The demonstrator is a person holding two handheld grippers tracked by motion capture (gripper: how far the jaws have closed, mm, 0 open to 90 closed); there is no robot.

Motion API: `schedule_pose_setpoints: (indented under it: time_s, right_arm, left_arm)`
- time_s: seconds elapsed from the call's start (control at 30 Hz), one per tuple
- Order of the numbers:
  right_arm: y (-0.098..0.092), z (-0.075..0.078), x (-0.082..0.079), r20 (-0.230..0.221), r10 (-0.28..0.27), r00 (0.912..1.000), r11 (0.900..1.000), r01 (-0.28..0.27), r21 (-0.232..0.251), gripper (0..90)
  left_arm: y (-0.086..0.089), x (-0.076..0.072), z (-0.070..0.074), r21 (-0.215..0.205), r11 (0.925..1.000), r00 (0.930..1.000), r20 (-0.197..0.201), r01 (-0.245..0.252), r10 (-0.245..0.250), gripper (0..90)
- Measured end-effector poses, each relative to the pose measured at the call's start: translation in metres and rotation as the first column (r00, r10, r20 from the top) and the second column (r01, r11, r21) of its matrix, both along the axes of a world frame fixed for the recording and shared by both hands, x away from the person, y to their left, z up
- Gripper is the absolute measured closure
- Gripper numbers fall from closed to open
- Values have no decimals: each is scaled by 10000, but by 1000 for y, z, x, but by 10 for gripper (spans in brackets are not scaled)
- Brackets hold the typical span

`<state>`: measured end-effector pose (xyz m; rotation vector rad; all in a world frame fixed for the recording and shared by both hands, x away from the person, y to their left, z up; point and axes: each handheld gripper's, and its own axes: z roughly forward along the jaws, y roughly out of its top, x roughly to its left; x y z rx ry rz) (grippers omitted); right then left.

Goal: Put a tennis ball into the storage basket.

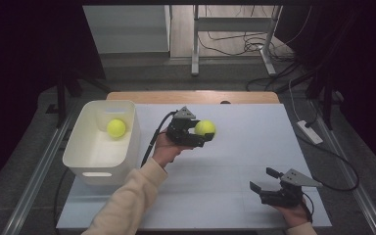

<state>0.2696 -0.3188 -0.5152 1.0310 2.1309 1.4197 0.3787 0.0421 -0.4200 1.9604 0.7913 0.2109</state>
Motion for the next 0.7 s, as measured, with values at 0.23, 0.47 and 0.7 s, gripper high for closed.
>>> schedule_pose_setpoints:
  time_s: [0.23, 0.47, 0.7]
  right_arm:
    - [1, 0, 0, -19, -24, 10000, 10000, 24, -33, 121]
    - [1, 0, 0, -7, -24, 10000, 10000, 24, -44, 121]
    - [0, 0, 0, 21, -55, 10000, 10000, 55, -53, 121]
  left_arm:
    - [12, -4, 3, -367, 9993, 10000, -22, -34, 34, 273]
    - [21, -7, 6, -360, 9991, 9997, 88, -218, 221, 273]
    - [26, -8, 7, -421, 9987, 9995, 136, -286, 292, 273]
